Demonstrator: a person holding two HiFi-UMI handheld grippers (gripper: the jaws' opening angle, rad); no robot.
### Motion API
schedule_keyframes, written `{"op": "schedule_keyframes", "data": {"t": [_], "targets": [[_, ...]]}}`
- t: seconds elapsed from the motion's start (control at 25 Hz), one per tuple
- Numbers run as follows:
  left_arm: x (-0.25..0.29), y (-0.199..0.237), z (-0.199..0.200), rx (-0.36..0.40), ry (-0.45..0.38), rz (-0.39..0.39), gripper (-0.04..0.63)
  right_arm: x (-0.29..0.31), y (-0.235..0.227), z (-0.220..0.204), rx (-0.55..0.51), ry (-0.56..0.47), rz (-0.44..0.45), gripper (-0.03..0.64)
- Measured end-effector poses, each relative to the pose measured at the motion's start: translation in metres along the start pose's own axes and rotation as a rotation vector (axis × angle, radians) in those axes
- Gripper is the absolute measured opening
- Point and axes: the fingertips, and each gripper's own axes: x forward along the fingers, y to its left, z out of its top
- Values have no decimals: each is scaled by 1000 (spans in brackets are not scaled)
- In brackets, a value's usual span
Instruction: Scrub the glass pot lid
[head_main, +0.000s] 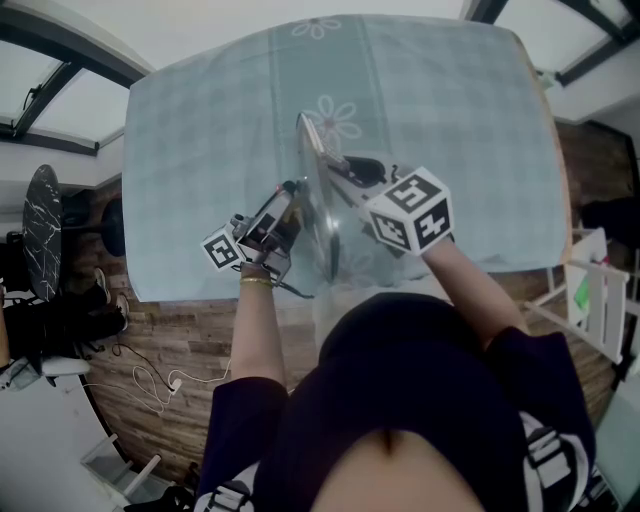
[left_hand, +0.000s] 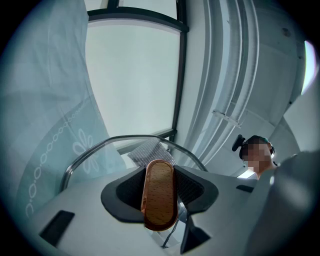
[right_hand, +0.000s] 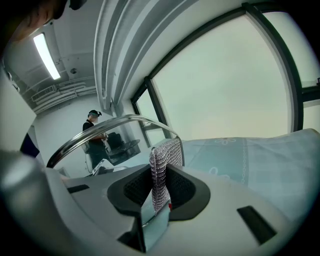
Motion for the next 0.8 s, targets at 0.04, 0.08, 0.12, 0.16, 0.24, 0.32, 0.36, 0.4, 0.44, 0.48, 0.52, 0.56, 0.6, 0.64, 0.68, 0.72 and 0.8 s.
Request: {"op": "schedule_keyframes", "data": {"t": [0.04,0.08,0.12,0.16,0.24,0.32,0.36,0.4,0.44,0.48,0.52,0.56,0.6,0.64,0.68,0.72,0.8], "targets": [[0,0,0,1,2,0,167,0,2,0,-1,-1,10,81],[1,0,0,2,5,1,167,0,5,0,-2,-2,21,80],[1,0,-1,2,8,1,167,0,7,-1,-3,-4,34,80],[0,0,-1,1,9,2,167,-1,10,-2,-4,-6,48,80],[0,0,-1,1,7,5,167,-4,16,-3,-7,-12,81,81],[-1,1,-1,2,2,8,167,-6,21,-4,-14,-18,110,81],[-1,1,-1,2,1,8,167,-8,23,-4,-17,-20,122,80],[-1,1,-1,3,0,8,167,-9,25,-5,-21,-22,134,81],[-1,1,-1,3,1,8,167,-10,27,-5,-25,-22,145,81],[-1,0,-1,4,1,8,167,-11,30,-5,-28,-22,155,81],[-1,0,-1,5,1,8,167,-11,32,-6,-31,-21,164,81],[-1,0,-1,6,2,8,167,-12,34,-7,-33,-20,175,81],[-1,0,-1,7,2,8,167,-13,37,-8,-35,-19,185,81],[-1,0,-1,8,3,8,167,-14,39,-10,-38,-18,196,81],[-1,0,-1,9,3,8,167,-16,42,-11,-41,-17,208,81],[-1,0,-1,9,3,9,167,-18,44,-13,-44,-17,220,81],[-1,0,0,9,2,10,167,-21,48,-15,-53,-20,244,81]]}}
